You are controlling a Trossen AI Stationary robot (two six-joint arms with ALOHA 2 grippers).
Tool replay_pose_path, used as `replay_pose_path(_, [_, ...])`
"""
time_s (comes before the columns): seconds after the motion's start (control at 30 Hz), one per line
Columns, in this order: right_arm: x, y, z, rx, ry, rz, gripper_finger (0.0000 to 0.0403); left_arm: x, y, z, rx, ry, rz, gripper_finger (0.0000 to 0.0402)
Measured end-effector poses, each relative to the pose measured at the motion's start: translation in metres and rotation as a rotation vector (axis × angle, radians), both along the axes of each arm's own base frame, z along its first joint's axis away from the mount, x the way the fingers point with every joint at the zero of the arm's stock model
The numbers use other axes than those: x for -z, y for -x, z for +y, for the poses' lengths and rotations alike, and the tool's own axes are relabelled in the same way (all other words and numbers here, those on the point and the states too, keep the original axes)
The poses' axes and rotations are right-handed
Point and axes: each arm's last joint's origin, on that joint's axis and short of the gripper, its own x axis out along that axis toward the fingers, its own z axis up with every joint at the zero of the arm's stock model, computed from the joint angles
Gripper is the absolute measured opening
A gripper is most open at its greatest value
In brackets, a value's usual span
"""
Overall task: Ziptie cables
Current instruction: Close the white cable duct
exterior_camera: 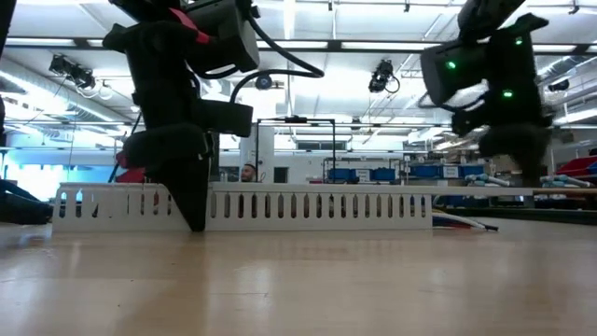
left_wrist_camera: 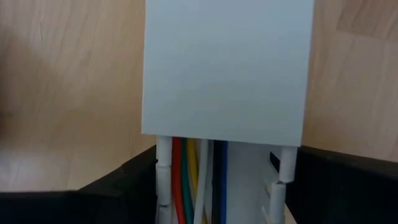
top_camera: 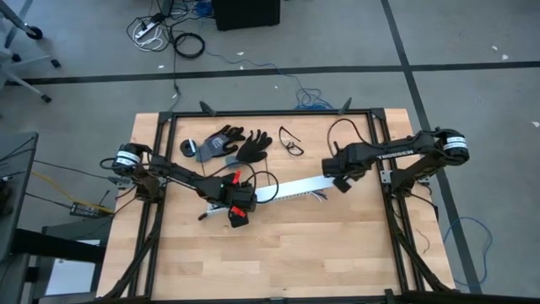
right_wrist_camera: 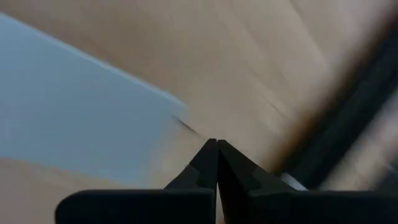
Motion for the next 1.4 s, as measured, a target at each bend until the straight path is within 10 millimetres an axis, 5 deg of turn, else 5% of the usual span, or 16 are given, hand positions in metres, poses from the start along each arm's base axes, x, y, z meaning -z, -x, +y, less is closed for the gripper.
replay_pose_path(0.27, [0.001,0.011,0.0,0.068,0.05,0.144,0.0,0.0,0.0,-0.001,0.011,-0.005,0.0,0.0253])
replay_pose_path(0.5, [0.001,-0.016,0.002,-0.119,-0.12,-0.199,0.0,0.001,0.002,-0.001,-0.004,-0.001,0.018,0.0253])
replay_pose_path(0.67, [-0.011,-0.011,-0.002,-0.113,-0.081,-0.265,0.0,0.001,0.002,-0.001,-0.001,-0.001,0.018,0.0253])
replay_pose_path(1.0, [0.004,-0.005,-0.001,-0.092,-0.048,-0.27,0.0005,0.001,0.002,-0.002,0.017,-0.007,0.011,0.0253])
replay_pose_path(1.4, [-0.044,-0.022,-0.001,-0.174,0.26,-0.299,0.0048,0.0,0.0,-0.003,-0.025,0.004,-0.009,0.0253])
